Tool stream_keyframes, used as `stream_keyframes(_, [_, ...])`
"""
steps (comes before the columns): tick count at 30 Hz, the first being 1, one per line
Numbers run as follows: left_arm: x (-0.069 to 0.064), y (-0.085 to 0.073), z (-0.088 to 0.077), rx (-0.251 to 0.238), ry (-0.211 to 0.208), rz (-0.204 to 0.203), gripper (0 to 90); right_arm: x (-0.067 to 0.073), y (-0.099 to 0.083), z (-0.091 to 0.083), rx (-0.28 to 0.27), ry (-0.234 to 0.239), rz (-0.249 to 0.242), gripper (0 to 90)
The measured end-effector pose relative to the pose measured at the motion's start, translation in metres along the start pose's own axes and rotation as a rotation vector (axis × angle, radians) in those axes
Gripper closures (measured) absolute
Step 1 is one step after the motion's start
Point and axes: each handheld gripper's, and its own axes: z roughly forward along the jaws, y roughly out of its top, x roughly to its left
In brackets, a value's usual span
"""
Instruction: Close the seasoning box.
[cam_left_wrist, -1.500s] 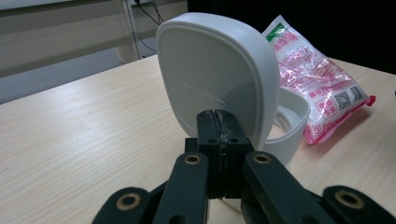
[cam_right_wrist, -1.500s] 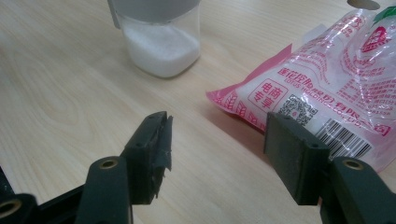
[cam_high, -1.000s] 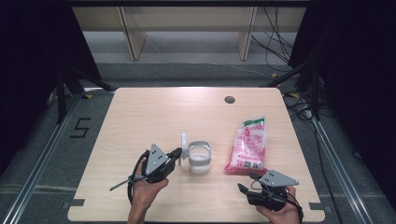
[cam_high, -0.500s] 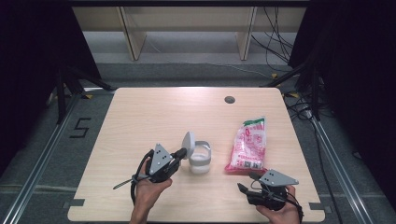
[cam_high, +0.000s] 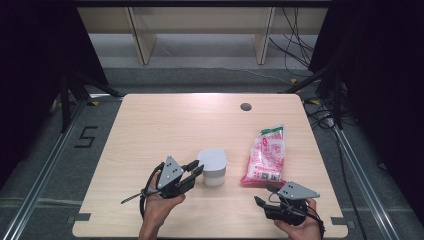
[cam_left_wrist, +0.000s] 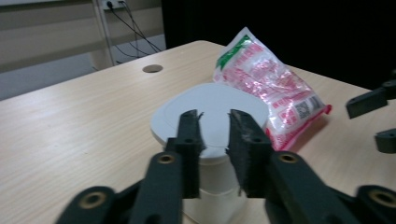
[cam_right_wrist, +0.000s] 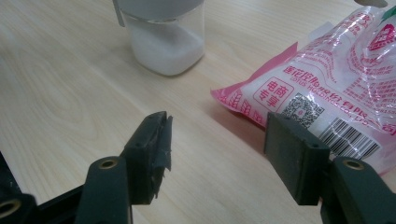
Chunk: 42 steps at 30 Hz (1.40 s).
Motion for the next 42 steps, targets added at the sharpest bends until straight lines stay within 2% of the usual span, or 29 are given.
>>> stream_keyframes(1, [0.000, -0.001, 0.000, -0.013, -0.008, 0.005, 65.7, 0.000, 0.000, 0.000, -0.001, 0.000, 0.001, 40.9])
stream_keyframes(2, [-0.003, -0.003, -0.001, -0.008, -0.006, -0.023, 63.1, 0.000, 0.000, 0.000, 0.000, 0.000, 0.002, 40.9])
stream_keyframes(4, [-0.006, -0.005, -0.004, -0.002, -0.014, -0.025, 56.7, 0.002, 0.000, 0.000, -0.011, -0.022, 0.018, 40.9])
stream_keyframes(7, [-0.010, -0.009, -0.006, -0.015, -0.039, -0.035, 53.3, 0.002, 0.000, 0.000, -0.007, -0.019, 0.014, 40.8])
stream_keyframes(8, [-0.011, -0.010, -0.007, -0.014, -0.040, -0.026, 51.2, 0.004, -0.001, 0.000, -0.001, -0.018, 0.033, 40.7])
stream_keyframes(9, [-0.013, -0.011, -0.008, -0.010, -0.043, -0.034, 48.5, 0.002, 0.000, 0.001, -0.012, -0.008, 0.015, 40.6])
stream_keyframes(11, [-0.016, -0.013, -0.009, -0.007, -0.049, -0.032, 45.3, 0.002, 0.000, 0.001, -0.003, 0.007, 0.012, 40.6])
stream_keyframes(13, [-0.018, -0.014, -0.010, -0.005, -0.054, -0.025, 42.3, 0.002, 0.000, 0.002, -0.012, 0.000, 0.006, 40.5])
stream_keyframes(17, [-0.024, -0.018, -0.012, 0.003, -0.058, -0.037, 36.1, 0.002, 0.000, 0.002, -0.018, -0.009, 0.002, 40.0])
stream_keyframes(19, [-0.025, -0.022, -0.011, -0.012, -0.072, -0.054, 34.6, 0.002, 0.000, 0.002, -0.013, 0.002, 0.007, 39.7])
stream_keyframes(21, [-0.026, -0.025, -0.011, -0.001, -0.067, -0.060, 33.4, 0.002, 0.000, 0.002, -0.020, -0.014, -0.001, 39.1])
stream_keyframes(23, [-0.028, -0.028, -0.011, 0.004, -0.063, -0.073, 32.3, 0.003, 0.000, 0.002, -0.018, -0.017, 0.019, 38.9])
stream_keyframes(24, [-0.028, -0.030, -0.011, -0.001, -0.066, -0.070, 32.0, 0.005, 0.000, 0.002, -0.010, -0.014, 0.046, 38.8])
stream_keyframes(25, [-0.029, -0.030, -0.012, -0.001, -0.066, -0.075, 31.5, 0.005, -0.001, 0.002, 0.008, -0.006, 0.030, 38.6])
stream_keyframes(27, [-0.030, -0.032, -0.011, 0.008, -0.058, -0.067, 31.2, 0.005, 0.000, 0.002, 0.010, -0.004, 0.032, 38.5])
stream_keyframes(28, [-0.031, -0.034, -0.010, 0.000, -0.061, -0.077, 30.9, 0.003, 0.000, 0.002, 0.001, -0.006, 0.012, 38.4])
stream_keyframes(29, [-0.032, -0.034, -0.010, 0.016, -0.057, -0.073, 30.6, 0.002, 0.000, 0.003, -0.004, 0.007, -0.005, 38.4])
stream_keyframes(32, [-0.035, -0.036, -0.008, 0.007, -0.070, -0.073, 30.2, 0.005, 0.000, 0.004, -0.014, -0.003, 0.020, 38.1])
stream_keyframes(34, [-0.037, -0.037, -0.007, 0.016, -0.076, -0.063, 29.8, 0.004, 0.000, 0.004, -0.001, 0.000, 0.005, 38.0])
stream_keyframes(36, [-0.040, -0.039, -0.004, 0.012, -0.087, -0.067, 29.5, 0.004, 0.000, 0.005, -0.005, 0.000, 0.014, 37.9])
stream_keyframes(37, [-0.040, -0.040, -0.005, 0.026, -0.083, -0.059, 29.4, 0.004, 0.000, 0.005, -0.003, 0.005, 0.006, 37.8])
stream_keyframes(38, [-0.042, -0.042, -0.003, 0.017, -0.093, -0.069, 29.3, 0.004, 0.000, 0.005, -0.004, 0.012, -0.002, 37.7])
stream_keyframes(42, [-0.047, -0.046, -0.001, 0.045, -0.090, -0.051, 28.9, 0.004, 0.000, 0.006, -0.004, 0.020, 0.005, 37.4])
